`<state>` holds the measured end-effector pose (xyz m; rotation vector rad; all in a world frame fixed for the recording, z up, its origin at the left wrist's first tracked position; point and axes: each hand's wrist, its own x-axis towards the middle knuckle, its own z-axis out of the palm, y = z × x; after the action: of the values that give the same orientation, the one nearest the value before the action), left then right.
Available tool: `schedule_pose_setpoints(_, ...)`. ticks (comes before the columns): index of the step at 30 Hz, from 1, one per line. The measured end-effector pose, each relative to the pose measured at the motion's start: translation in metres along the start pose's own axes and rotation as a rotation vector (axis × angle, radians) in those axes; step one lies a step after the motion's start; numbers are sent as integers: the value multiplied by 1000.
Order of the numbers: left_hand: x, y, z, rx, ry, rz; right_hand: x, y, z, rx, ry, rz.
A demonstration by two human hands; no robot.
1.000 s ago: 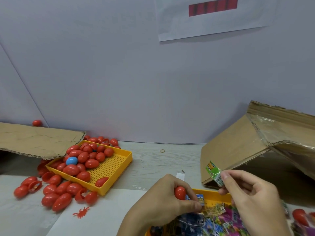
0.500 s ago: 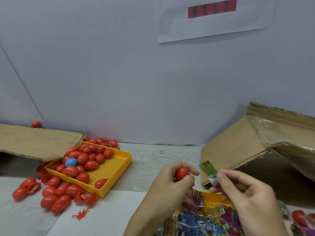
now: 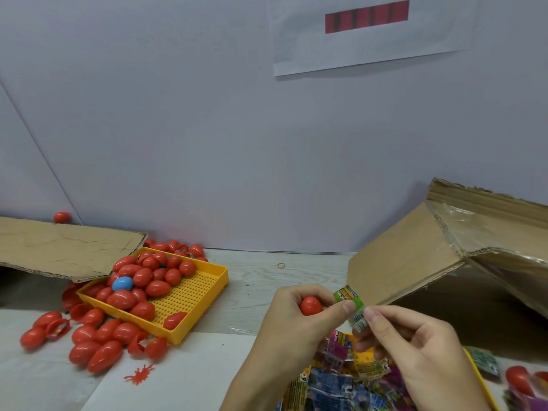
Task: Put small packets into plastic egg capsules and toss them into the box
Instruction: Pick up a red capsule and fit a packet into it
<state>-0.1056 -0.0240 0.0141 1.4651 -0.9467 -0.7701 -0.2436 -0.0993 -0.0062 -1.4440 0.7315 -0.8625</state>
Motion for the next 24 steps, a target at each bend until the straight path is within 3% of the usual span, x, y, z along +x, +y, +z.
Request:
schedule_pose_setpoints(10, 0, -2, -1, 70, -16, -34, 0, -1, -1, -24, 36, -106)
schedule_pose_setpoints(24, 3, -6, -2, 164, 29, 31, 3, 3, -5, 35, 39, -49)
